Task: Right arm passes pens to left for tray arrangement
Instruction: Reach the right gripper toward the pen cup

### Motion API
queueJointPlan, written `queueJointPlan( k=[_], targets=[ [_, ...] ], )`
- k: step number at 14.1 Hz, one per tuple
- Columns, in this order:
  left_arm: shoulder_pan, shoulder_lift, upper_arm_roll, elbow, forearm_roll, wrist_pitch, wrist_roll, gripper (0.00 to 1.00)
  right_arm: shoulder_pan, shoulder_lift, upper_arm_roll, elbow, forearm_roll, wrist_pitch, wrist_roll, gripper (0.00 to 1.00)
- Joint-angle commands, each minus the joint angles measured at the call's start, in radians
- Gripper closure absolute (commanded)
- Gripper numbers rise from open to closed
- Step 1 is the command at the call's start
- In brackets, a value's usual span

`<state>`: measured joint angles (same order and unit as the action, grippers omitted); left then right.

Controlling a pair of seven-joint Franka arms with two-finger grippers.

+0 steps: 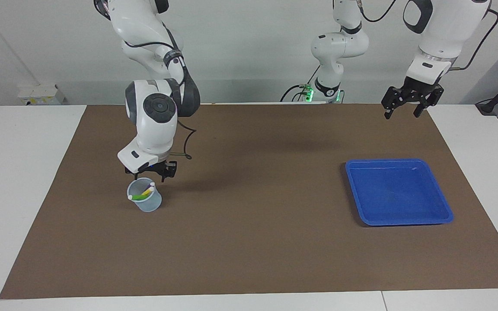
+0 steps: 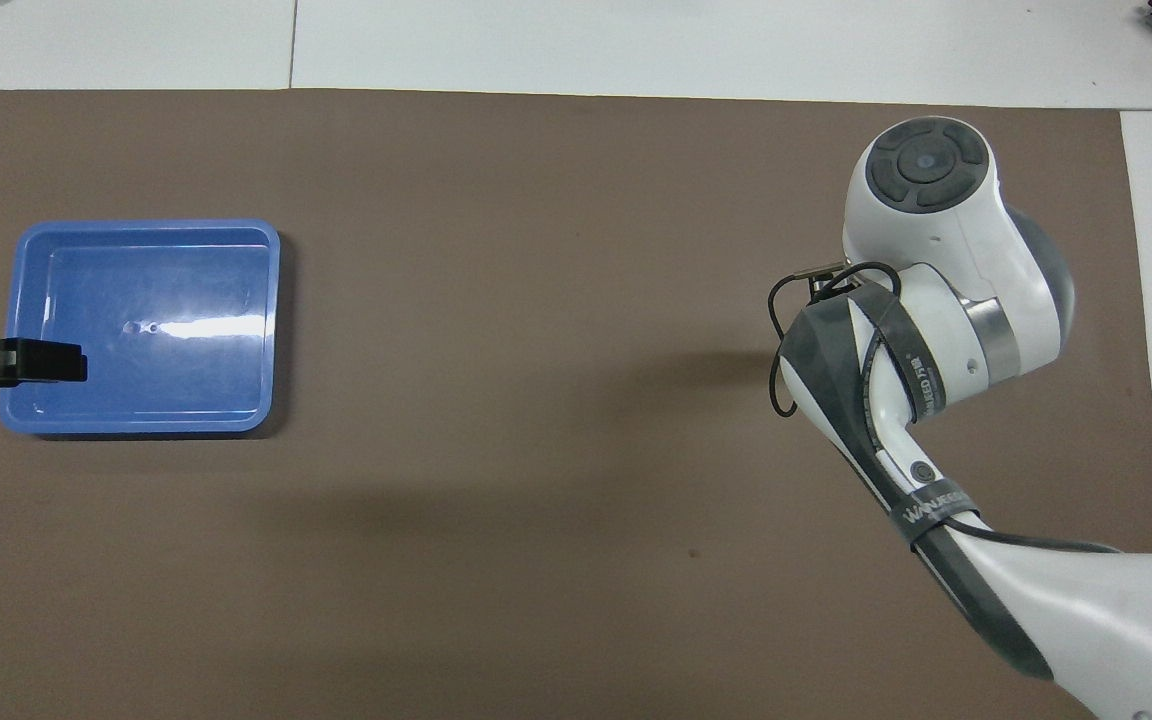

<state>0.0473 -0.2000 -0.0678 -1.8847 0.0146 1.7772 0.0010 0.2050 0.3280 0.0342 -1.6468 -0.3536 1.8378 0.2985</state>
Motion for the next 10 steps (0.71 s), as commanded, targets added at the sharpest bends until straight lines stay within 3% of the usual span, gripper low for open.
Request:
queueJointPlan(
  k=[1,7,10],
  targets=[
    [-0.021,-0.025,0.008,-0.043,0.007,0.039,-0.049,0.07,-0.001,0.032,0.004,0.027,-0.022,0.001,-0.026,0.27],
    [-0.004,0.022,0.013,-0.019,0.005,0.028,-0.049,0.02,-0.002,0.054,0.004,0.021,-0.024,0.032,-0.039,0.39],
    [-0.012,0.138,0.014,0.186,0.013,-0.138,-0.052,0.02,-0.004,0.059,0.004,0.019,-0.024,0.043,-0.039,0.49]
  ],
)
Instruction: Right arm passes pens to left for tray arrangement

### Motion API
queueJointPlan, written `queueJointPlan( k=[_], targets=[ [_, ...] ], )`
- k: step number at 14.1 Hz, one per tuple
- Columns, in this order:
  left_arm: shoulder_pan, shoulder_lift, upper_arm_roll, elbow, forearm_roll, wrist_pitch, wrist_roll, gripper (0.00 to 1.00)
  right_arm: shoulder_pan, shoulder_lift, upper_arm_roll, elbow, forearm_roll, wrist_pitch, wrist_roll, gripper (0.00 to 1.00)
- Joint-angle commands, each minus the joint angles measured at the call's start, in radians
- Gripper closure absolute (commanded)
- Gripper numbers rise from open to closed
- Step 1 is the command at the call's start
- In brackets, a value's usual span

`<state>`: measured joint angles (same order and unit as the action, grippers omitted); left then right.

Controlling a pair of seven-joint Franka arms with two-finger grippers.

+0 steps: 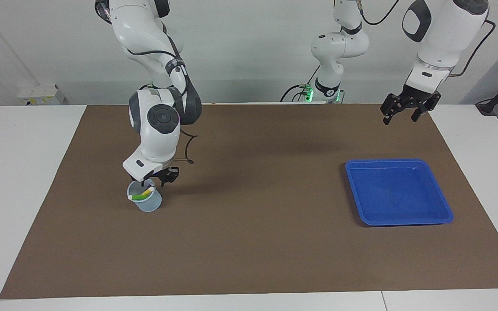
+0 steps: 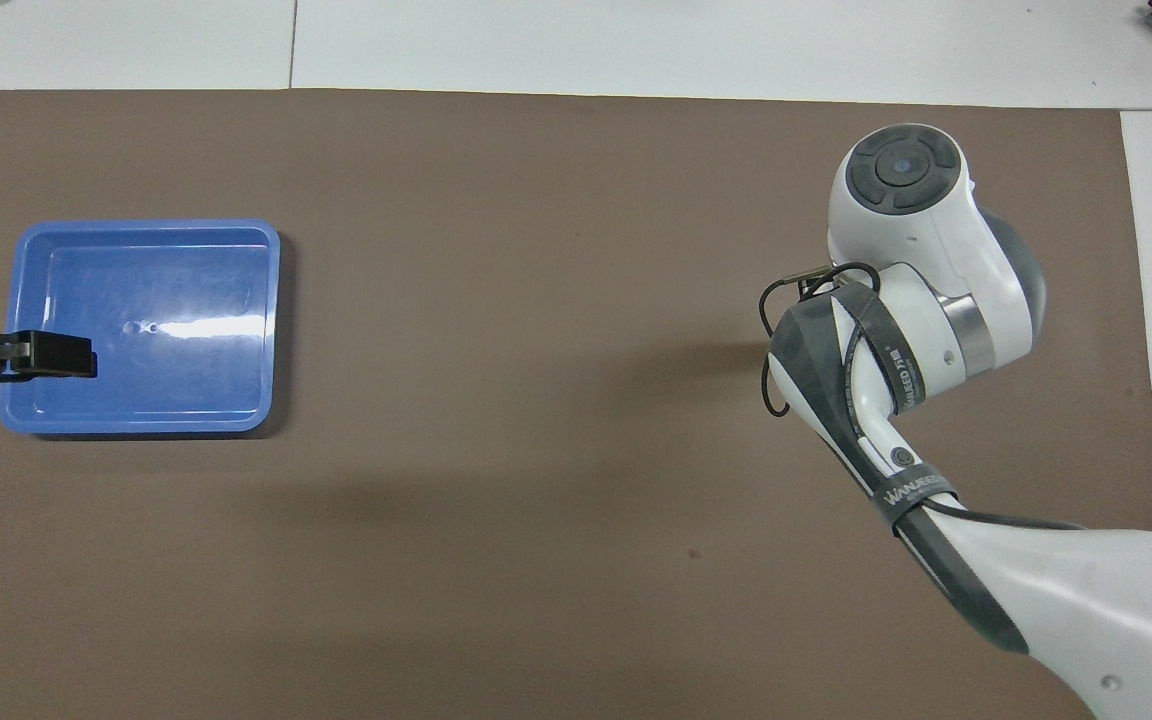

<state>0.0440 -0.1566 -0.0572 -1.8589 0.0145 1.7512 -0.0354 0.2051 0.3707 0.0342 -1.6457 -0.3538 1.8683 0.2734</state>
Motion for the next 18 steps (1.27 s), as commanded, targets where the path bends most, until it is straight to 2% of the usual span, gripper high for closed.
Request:
queueJointPlan(
  k=[1,4,6,9,13,14,18],
  targets=[
    [-0.007,0.136,0.004,0.226,0.016,-0.149,-0.015,0.02,-0.003,0.017,0.003,0.017,-0.024,0.014,-0.014,0.5],
    [0.011,0.163,0.007,0.264,0.012,-0.194,-0.015,0.02,-0.004,0.022,0.004,0.014,-0.022,0.012,-0.014,0.58],
    [0.017,0.155,0.007,0.257,0.007,-0.254,-0.015,0.02,-0.004,0.022,0.004,0.01,-0.022,0.012,-0.014,0.61],
    [0.008,0.131,0.004,0.25,0.008,-0.25,-0.008,0.0,-0.003,0.022,0.004,0.006,-0.02,0.003,-0.014,0.72],
    [0.016,0.12,0.004,0.248,0.008,-0.234,0.034,0.0,-0.01,0.02,0.004,-0.006,-0.019,-0.012,-0.016,0.96],
    [0.017,0.12,0.005,0.247,0.007,-0.234,0.034,0.0,-0.009,0.02,0.004,-0.005,-0.019,-0.024,-0.016,1.0],
    [0.026,0.118,0.005,0.239,0.007,-0.225,0.035,0.0,-0.004,0.011,0.004,0.015,-0.02,-0.06,-0.025,1.0]
  ],
)
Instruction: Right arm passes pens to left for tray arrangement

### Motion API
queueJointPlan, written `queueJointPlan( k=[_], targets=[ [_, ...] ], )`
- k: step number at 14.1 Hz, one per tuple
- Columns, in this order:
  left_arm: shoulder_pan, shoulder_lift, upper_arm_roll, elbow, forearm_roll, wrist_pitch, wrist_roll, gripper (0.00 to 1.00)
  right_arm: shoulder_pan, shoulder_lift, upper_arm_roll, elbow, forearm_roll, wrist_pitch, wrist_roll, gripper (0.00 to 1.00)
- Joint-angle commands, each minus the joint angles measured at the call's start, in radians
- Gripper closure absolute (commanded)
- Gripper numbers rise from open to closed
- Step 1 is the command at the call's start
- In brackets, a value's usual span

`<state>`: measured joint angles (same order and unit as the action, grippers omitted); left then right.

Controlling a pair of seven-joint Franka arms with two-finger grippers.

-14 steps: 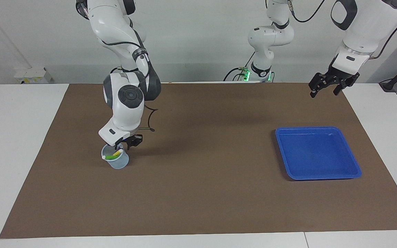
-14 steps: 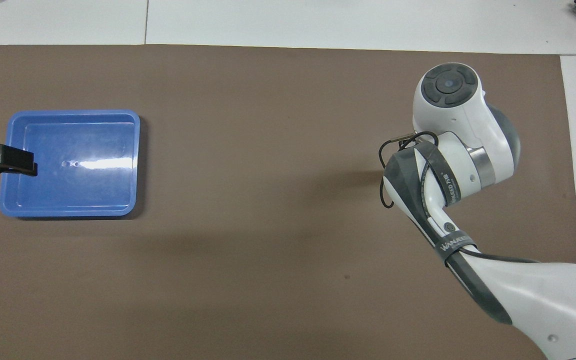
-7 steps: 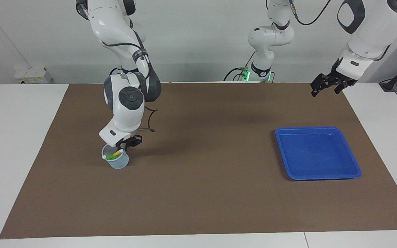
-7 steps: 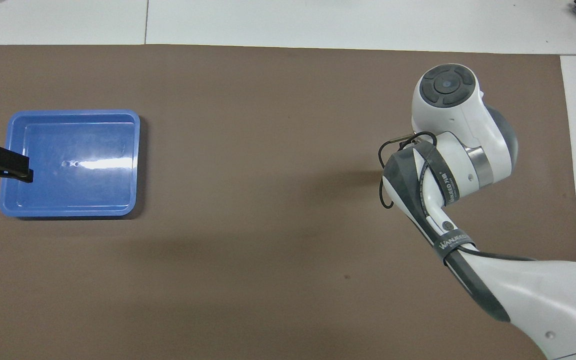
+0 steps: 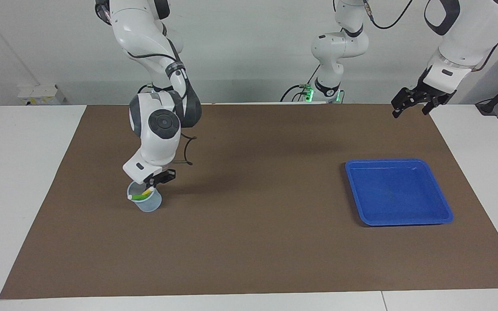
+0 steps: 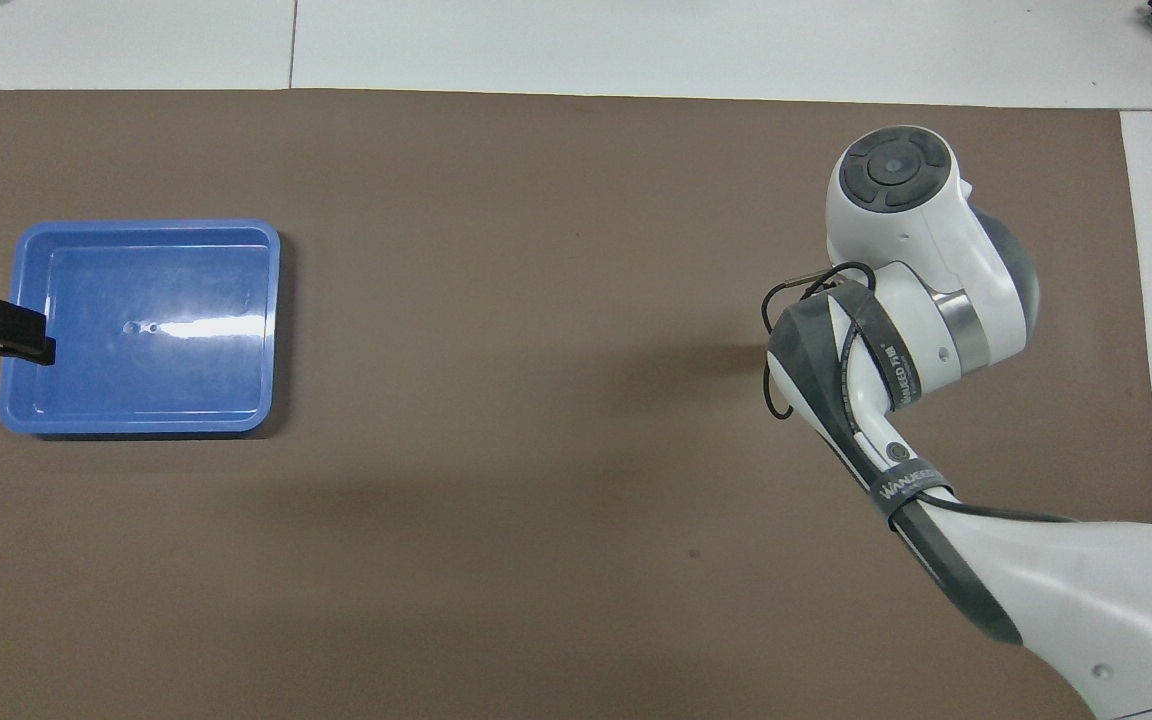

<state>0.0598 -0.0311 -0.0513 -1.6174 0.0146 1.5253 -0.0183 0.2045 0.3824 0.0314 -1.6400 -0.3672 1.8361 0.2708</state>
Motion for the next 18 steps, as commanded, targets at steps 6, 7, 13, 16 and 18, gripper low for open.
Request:
queueJointPlan(
  k=[6,7,13,16,18],
  targets=[
    [0.017,-0.039,-0.001,-0.077,0.007,0.074,0.014,0.0,-0.016,-0.04,0.005,0.081,0.004,-0.097,-0.11,1.0],
    [0.017,-0.047,0.001,-0.093,0.007,0.103,0.009,0.01,-0.016,-0.059,0.005,0.092,0.002,-0.113,-0.116,1.0],
    [-0.002,-0.053,-0.002,-0.111,-0.04,0.085,-0.133,0.06,-0.01,-0.183,0.005,0.138,0.046,-0.133,-0.188,1.0],
    [-0.005,-0.055,-0.015,-0.113,-0.062,0.072,-0.251,0.06,-0.016,-0.183,0.001,0.229,0.255,-0.115,-0.177,1.0],
    [-0.024,-0.055,-0.015,-0.113,-0.1,0.053,-0.351,0.08,-0.016,-0.183,0.004,0.241,0.333,-0.065,-0.127,1.0]
  ],
)
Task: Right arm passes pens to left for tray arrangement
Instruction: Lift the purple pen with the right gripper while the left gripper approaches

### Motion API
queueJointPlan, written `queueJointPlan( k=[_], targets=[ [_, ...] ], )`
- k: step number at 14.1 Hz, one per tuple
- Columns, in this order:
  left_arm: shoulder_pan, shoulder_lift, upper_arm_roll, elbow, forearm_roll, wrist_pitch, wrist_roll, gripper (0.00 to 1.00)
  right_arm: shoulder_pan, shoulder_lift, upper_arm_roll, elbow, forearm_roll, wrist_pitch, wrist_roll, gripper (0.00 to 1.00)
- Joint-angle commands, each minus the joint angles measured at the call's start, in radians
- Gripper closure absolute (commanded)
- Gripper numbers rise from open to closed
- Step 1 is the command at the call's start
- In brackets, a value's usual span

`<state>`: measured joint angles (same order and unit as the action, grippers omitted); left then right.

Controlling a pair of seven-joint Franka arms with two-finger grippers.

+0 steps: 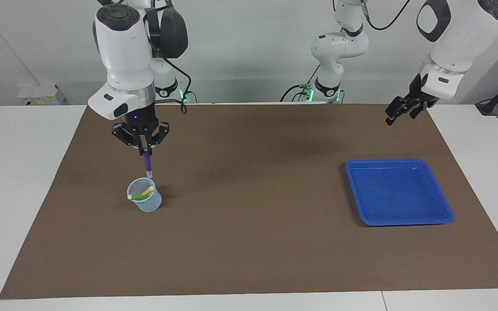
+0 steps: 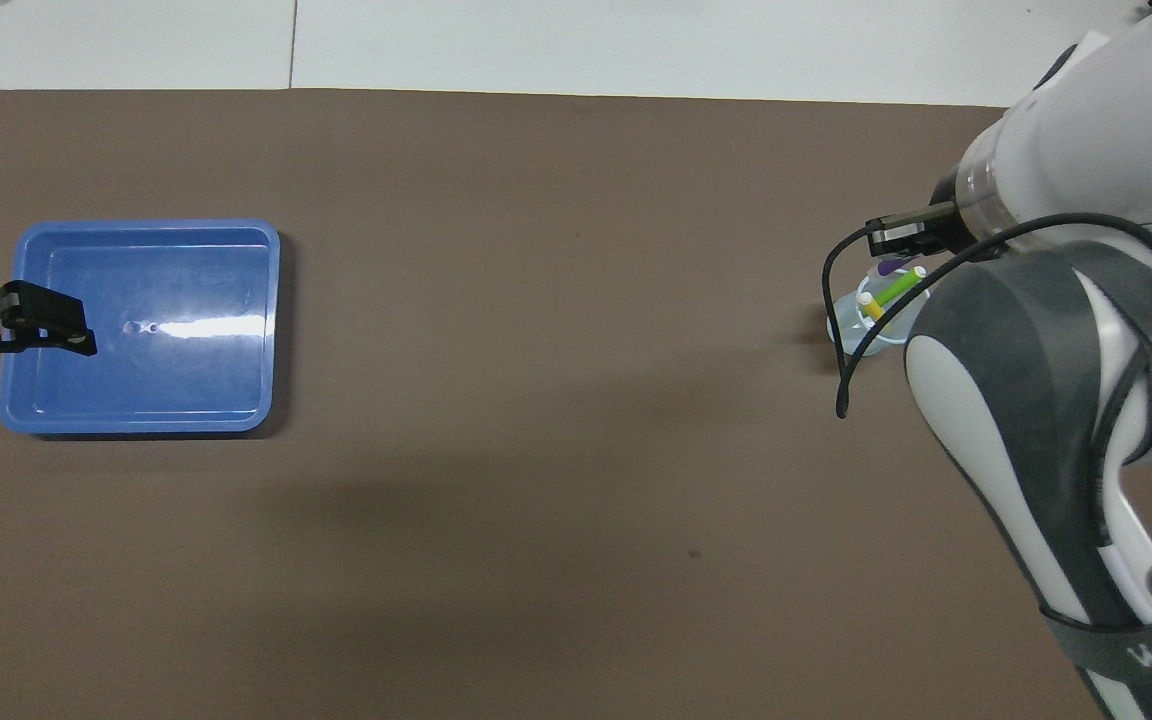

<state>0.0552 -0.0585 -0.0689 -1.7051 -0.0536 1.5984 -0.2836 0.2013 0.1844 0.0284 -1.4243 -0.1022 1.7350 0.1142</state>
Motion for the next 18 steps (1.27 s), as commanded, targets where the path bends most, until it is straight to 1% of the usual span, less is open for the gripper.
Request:
queueJointPlan(
  k=[1,2,3,4,6,8,9,11,12,14,16,17,18],
  targets=[
    [-0.021,-0.027,0.003,-0.027,-0.072,-0.031,-0.156,0.08,-0.013,0.015,0.008,0.025,0.108,0.05,0.06,1.0],
    [-0.021,-0.029,0.003,-0.027,-0.121,-0.04,-0.226,0.08,-0.013,0.017,0.008,0.025,0.186,0.084,0.099,1.0],
    [-0.021,-0.029,0.003,-0.027,-0.162,-0.046,-0.3,0.08,-0.013,0.017,0.005,0.025,0.299,0.136,0.135,1.0],
    [-0.023,-0.029,0.003,-0.027,-0.201,-0.048,-0.371,0.08,-0.013,0.018,0.004,0.024,0.375,0.173,0.181,1.0],
    [-0.029,-0.029,0.003,-0.03,-0.273,-0.037,-0.477,0.08,0.004,0.02,0.005,0.019,0.412,0.228,0.295,1.0],
    [-0.029,-0.029,0.003,-0.033,-0.356,-0.031,-0.625,0.12,0.019,0.02,0.011,0.01,0.42,0.28,0.427,1.0],
    [-0.029,-0.038,0.003,-0.056,-0.395,-0.023,-0.717,0.13,0.039,0.02,0.011,0.008,0.438,0.3,0.499,1.0],
    [-0.031,-0.072,0.003,-0.134,-0.548,0.053,-0.852,0.13,0.068,0.018,0.013,-0.011,0.457,0.365,0.64,1.0],
    [-0.046,-0.076,0.003,-0.149,-0.599,0.093,-0.921,0.13,0.073,0.018,0.015,-0.019,0.488,0.379,0.678,1.0],
    [-0.072,-0.076,0.003,-0.159,-0.662,0.173,-1.089,0.13,0.079,0.01,0.015,-0.051,0.616,0.42,0.7,1.0],
    [-0.092,-0.073,0.003,-0.159,-0.69,0.23,-1.134,0.13,0.09,0.007,0.016,-0.062,0.653,0.451,0.713,1.0],
    [-0.101,-0.072,0.003,-0.159,-0.692,0.253,-1.152,0.13,0.102,0.006,0.016,-0.064,0.68,0.449,0.757,1.0],
    [-0.126,-0.07,0.003,-0.159,-0.695,0.274,-1.167,0.13,0.104,0.0,0.016,-0.071,0.699,0.448,0.854,1.0]
  ],
)
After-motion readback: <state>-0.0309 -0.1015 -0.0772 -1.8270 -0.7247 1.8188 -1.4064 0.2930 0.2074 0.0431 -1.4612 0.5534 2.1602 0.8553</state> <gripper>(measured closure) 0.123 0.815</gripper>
